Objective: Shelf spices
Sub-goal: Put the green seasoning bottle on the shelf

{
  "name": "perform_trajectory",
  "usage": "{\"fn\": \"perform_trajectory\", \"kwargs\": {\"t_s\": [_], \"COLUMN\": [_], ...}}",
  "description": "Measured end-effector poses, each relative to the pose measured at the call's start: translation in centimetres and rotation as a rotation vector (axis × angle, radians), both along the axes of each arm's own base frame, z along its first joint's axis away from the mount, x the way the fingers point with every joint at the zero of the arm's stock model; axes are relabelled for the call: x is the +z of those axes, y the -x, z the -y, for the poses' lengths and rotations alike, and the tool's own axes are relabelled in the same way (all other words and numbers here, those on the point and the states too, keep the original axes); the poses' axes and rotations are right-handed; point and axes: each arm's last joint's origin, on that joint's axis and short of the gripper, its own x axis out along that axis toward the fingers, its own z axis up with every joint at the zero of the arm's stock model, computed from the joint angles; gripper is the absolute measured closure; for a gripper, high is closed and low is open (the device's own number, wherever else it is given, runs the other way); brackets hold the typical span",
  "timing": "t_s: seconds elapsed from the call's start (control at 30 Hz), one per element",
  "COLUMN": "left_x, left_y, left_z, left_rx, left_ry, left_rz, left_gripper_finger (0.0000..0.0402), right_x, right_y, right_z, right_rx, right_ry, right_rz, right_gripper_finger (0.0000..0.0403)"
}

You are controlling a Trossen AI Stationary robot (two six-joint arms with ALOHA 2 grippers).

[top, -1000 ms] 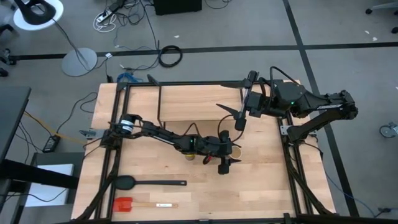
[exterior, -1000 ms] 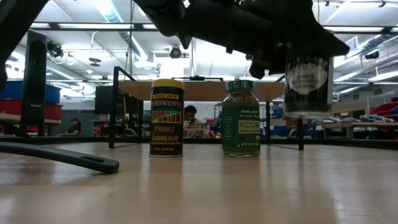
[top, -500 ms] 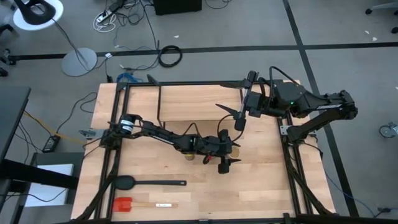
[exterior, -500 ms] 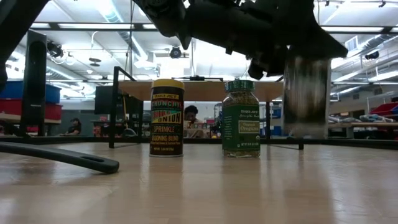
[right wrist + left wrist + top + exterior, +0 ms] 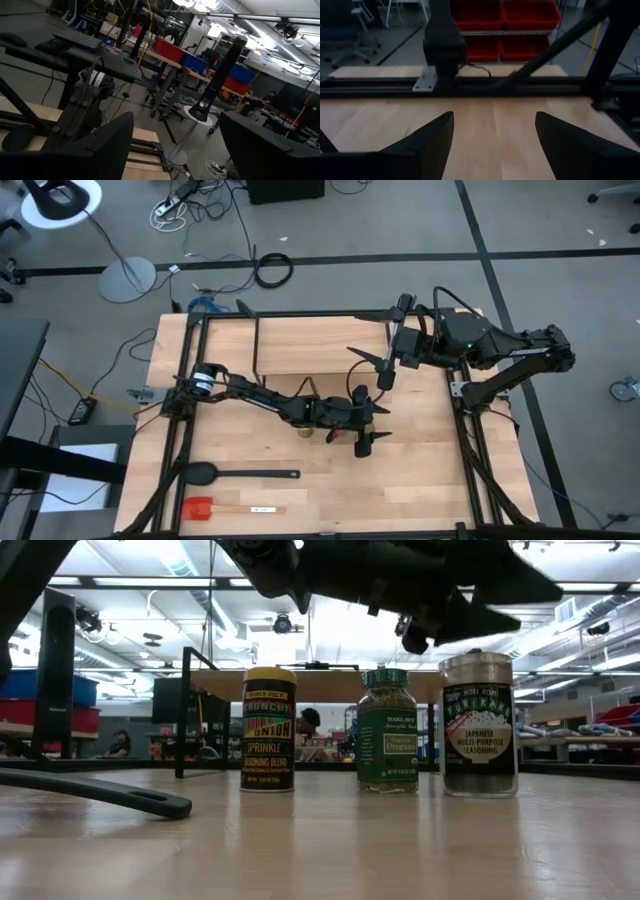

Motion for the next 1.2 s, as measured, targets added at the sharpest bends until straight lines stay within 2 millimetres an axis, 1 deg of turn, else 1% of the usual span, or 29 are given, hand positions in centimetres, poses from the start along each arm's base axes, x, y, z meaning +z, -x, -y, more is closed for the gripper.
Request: {"fn": "perform_trajectory", "kwargs": {"t_s": [0.07,0.1,0.17,0.27,0.4,0.53,0.6,0.67,0.73,0.8,0.93,1.0,1.07,1.13,1.2], "left_x": [0.8,1.6,3.8,7.6,12.4,16.6,18.0,18.9,19.3,19.4,18.3,17.1,15.7,14.0,12.3], "left_y": [0.2,0.4,1.1,2.9,6.3,10.4,12.4,14.7,16.9,19.2,23.4,25.2,26.6,27.6,28.0], "left_z": [0.0,-0.1,-0.3,-0.7,-1.6,-2.4,-2.6,-2.8,-2.9,-3.1,-3.6,-3.8,-4.1,-4.3,-4.4], "left_rx": [0.0,0.0,0.005,0.05,0.134,0.174,0.201,0.231,0.265,0.303,0.36,0.377,0.385,0.388,0.391], "left_ry": [0.002,-0.001,-0.017,-0.09,-0.209,-0.253,-0.267,-0.281,-0.293,-0.298,-0.275,-0.244,-0.208,-0.168,-0.126], "left_rz": [0.015,0.023,0.051,0.054,-0.002,-0.001,0.026,0.047,0.064,0.074,0.106,0.12,0.127,0.123,0.117], "left_gripper_finger": [0.0118,0.0117,0.0117,0.0117,0.0117,0.0117,0.0116,0.0116,0.0117,0.0117,0.0117,0.0117,0.0117,0.0117,0.0118], "right_x": [0.0,0.0,0.0,0.1,0.2,0.3,0.3,0.2,0.1,-0.1,-0.8,-1.5,-2.4,-3.8,-5.5], "right_y": [0.0,0.1,0.1,0.3,0.5,0.8,0.9,1.0,1.0,1.0,0.6,0.0,-1.2,-2.6,-4.3], "right_z": [-0.2,-0.4,-0.8,-1.6,-2.6,-3.5,-3.8,-4.1,-4.3,-4.3,-4.3,-4.3,-4.3,-4.3,-4.4], "right_rx": [0.007,0.013,0.029,0.059,0.096,0.13,0.144,0.155,0.164,0.169,0.168,0.161,0.147,0.13,0.118], "right_ry": [0.013,0.021,0.053,0.092,0.13,0.148,0.154,0.156,0.159,0.15,0.095,0.072,0.053,0.054,0.071], "right_rz": [-0.004,-0.005,-0.012,-0.012,-0.005,-0.003,-0.004,-0.009,-0.022,-0.04,-0.088,-0.128,-0.166,-0.228,-0.31], "right_gripper_finger": [0.011,0.011,0.011,0.011,0.011,0.011,0.011,0.011,0.011,0.011,0.011,0.011,0.011,0.011,0.011]}}
